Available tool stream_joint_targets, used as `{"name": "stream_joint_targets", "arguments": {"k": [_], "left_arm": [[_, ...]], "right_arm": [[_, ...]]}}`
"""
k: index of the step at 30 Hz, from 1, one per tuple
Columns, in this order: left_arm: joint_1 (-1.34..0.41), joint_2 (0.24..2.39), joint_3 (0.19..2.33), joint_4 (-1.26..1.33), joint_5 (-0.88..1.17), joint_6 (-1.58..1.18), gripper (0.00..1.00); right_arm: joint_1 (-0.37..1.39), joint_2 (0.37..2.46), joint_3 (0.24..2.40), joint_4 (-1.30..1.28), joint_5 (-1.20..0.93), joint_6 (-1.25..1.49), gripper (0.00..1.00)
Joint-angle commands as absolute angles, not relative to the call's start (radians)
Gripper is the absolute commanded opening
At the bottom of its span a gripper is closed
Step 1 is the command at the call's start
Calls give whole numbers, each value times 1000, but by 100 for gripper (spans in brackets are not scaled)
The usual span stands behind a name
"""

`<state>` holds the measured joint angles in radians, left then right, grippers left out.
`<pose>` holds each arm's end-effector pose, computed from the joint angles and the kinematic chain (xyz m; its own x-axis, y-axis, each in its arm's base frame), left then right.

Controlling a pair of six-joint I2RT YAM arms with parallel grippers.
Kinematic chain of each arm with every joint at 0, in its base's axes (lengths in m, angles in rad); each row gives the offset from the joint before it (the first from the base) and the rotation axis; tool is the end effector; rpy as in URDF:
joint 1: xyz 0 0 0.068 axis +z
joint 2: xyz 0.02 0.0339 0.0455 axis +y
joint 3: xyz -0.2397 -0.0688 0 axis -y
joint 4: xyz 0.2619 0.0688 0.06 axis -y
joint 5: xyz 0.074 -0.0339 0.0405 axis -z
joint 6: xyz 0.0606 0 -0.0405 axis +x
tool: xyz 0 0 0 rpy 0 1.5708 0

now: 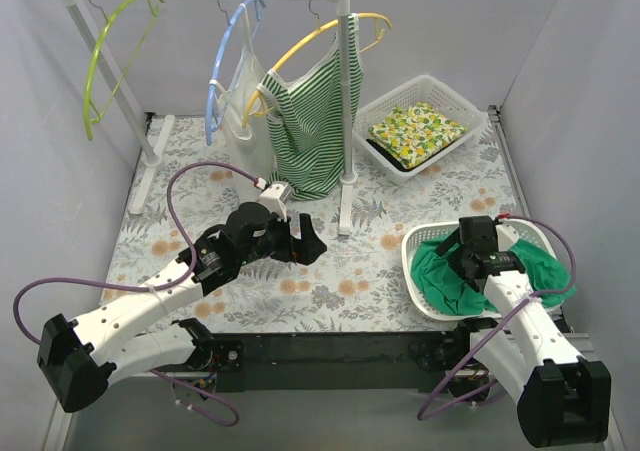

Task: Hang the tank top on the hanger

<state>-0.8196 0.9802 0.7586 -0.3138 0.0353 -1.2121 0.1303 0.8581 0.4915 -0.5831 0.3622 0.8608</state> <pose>0.1834 -0.1995 0.2449 -0.8256 -0.4870 -0.2851 -0.0624 0.5808 -0.8116 0.2064 0.0054 0.1507 -0.4627 0.6546 -0.5978 0.6656 0.7020 0.2535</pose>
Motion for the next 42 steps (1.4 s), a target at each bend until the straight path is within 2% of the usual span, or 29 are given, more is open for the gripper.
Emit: {"name": "stream_joint_targets", "arguments": {"k": [1,2,3,4,5,6,7,8,13,19,30,37,42], "left_arm": [[-821,942,755,-319,21,-1204,98],[-821,942,755,-319,20,-1204,98],[-821,942,753,-321,20,-1204,98],[-821,940,753,-319,20,-1206,98],[-821,939,752,-319,15,-1206,98],[-821,937,752,-319,12,-1204,98],[-821,936,752,-321,11,-1206,98],[-821,933,750,-321,12,-1206,98],[-821,919,747,-319,-34,-1206,98],[-821,891,746,-308,-78,-1224,98],[-821,831,727,-284,-144,-1235,98],[-813,812,724,-284,-164,-1230,98],[-801,796,718,-282,-176,-1232,98]], "right_arm": [[123,902,434,-512,344,919,88],[124,925,431,-509,339,913,84],[124,934,440,-509,337,901,75],[123,939,452,-512,324,884,51],[123,937,466,-521,316,852,39],[123,930,506,-534,313,839,15],[123,917,527,-546,305,830,5],[121,884,557,-573,302,815,1],[121,737,809,-670,288,759,1],[121,699,1092,-713,227,736,1],[123,992,1736,-621,-152,755,1],[129,1185,1946,-532,-368,860,1],[245,1227,1956,-437,-347,920,1]]}}
